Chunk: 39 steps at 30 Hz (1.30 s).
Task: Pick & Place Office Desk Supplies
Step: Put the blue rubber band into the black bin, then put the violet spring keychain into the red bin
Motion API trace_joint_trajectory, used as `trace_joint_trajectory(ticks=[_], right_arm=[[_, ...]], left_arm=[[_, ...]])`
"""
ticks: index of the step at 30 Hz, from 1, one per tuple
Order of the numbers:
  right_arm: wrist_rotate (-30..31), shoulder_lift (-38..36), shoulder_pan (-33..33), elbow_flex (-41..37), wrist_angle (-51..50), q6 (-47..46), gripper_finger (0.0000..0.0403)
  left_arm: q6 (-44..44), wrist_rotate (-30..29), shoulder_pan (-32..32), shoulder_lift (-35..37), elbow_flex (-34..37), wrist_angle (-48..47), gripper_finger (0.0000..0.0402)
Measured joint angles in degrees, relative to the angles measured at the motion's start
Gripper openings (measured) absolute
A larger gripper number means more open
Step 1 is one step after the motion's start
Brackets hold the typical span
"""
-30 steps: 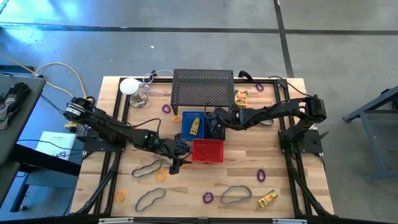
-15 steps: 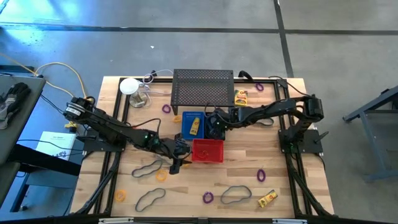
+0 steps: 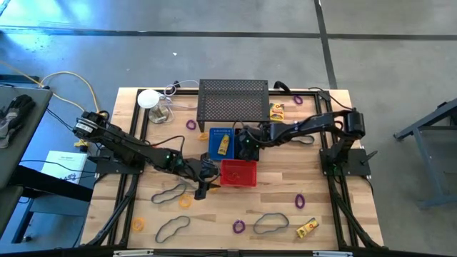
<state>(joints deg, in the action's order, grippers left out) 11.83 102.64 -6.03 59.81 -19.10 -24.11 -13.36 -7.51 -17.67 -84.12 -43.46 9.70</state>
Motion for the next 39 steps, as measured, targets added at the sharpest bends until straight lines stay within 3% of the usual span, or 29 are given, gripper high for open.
trace_joint_trajectory(ticks=[6,10,17,25,29,32,37,39], right_arm=[[-1.3,-2.9,1.6,0.8,-2.3,3.9,0.0166],[-1.0,-6.3,3.3,1.6,-5.7,6.4,0.0189],[0.1,-13.8,5.9,1.9,-15.6,3.9,0.0184],[2.7,-17.4,8.7,0.6,-40.3,-12.4,0.0166],[6.2,-17.4,9.4,-3.0,-44.6,-17.8,0.0158],[2.8,-17.4,9.4,-7.2,-44.5,-22.5,0.0152],[-8.1,-17.4,11.8,-14.0,-43.8,-28.2,0.0145],[-9.3,-17.4,13.8,-15.1,-43.9,-29.3,0.0144]], left_arm=[[0.0,0.0,0.0,0.0,0.0,0.0,0.0215],[0.0,0.0,0.0,0.0,0.0,0.0,0.0215],[-0.1,0.0,0.0,0.0,0.0,-0.3,0.0215],[-0.2,0.0,0.0,0.0,0.0,-0.9,0.0215],[-0.5,0.0,0.0,0.0,0.0,-0.9,0.0215],[-0.6,0.0,0.0,0.0,0.0,-0.9,0.0215],[-0.6,0.0,0.0,0.0,0.0,-0.9,0.0215],[-0.6,0.0,0.0,0.0,0.0,-0.9,0.0215]])
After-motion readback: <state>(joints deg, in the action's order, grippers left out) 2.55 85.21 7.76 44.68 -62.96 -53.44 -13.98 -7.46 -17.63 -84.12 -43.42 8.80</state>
